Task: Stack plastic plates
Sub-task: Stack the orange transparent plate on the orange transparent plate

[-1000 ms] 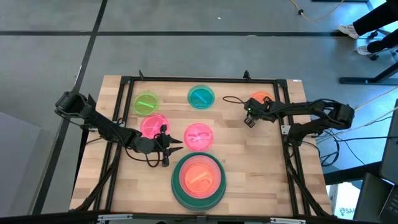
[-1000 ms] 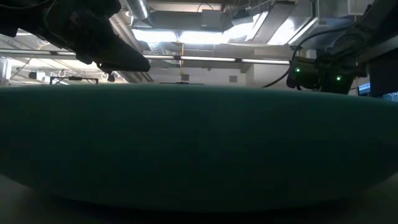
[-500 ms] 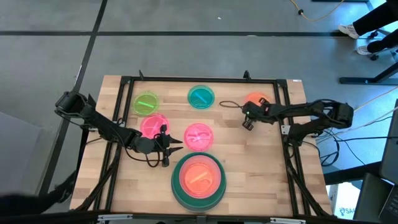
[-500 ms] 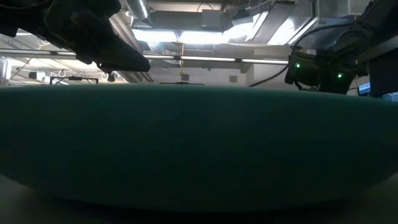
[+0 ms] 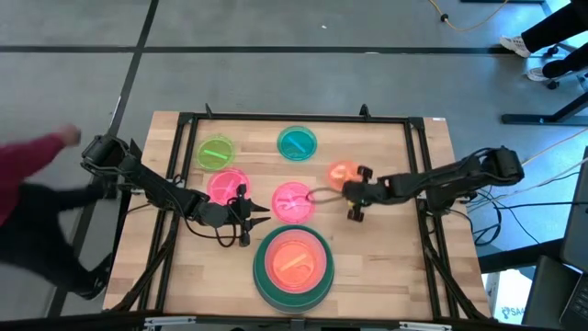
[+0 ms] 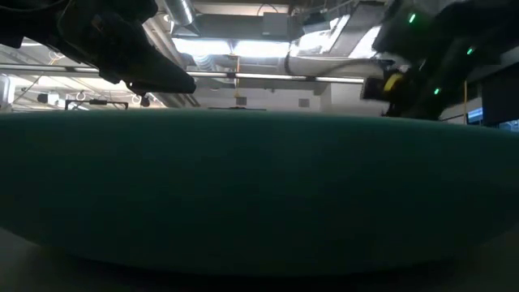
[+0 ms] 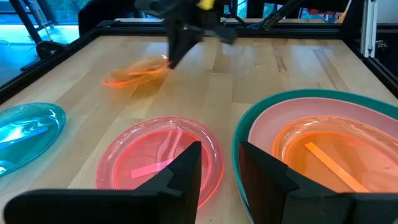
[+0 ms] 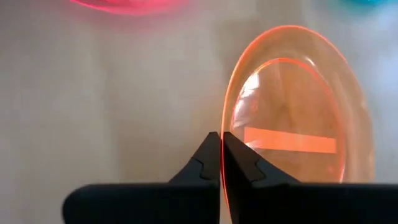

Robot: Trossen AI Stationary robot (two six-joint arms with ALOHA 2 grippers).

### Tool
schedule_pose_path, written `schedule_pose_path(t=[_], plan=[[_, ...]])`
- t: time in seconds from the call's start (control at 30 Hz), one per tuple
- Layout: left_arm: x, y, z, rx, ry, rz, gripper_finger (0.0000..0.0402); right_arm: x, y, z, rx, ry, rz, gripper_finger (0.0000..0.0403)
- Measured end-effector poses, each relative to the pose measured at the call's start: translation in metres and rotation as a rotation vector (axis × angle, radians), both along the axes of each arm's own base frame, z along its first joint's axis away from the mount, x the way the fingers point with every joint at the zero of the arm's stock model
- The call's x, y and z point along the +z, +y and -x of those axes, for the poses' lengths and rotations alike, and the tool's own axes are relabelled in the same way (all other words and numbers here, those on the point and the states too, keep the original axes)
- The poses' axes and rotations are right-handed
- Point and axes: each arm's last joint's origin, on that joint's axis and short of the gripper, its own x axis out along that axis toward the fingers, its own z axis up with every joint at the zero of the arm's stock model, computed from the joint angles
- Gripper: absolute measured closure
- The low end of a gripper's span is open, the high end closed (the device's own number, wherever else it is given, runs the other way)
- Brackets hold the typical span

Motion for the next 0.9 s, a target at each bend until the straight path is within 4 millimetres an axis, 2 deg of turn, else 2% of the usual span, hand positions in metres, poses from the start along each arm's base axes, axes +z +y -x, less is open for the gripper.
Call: schedule_pose_path(t=[0.23, 0.47, 0.67, 0.9], plan=[[0.0, 0.0, 0.0, 0.0, 0.0, 0.0, 0.0301, 0.029, 0.049, -0.012, 0.185, -0.104, 0.007, 0.0402], [0.0, 0.0, 0.0, 0.0, 0.0, 0.0, 0.0301, 0.056, 0.087, -0.023, 0.381, -0.275, -0.009, 0.0402], [0.0, 0.0, 0.0, -0.001, -0.001, 0.0, 0.0301, 0.061, 0.115, -0.03, 0.566, -0.429, -0.074, 0.0402], [0.0, 0.0, 0.0, 0.003, -0.001, -0.004, 0.0301, 0.052, 0.142, -0.037, 0.669, -0.514, -0.134, 0.0402]])
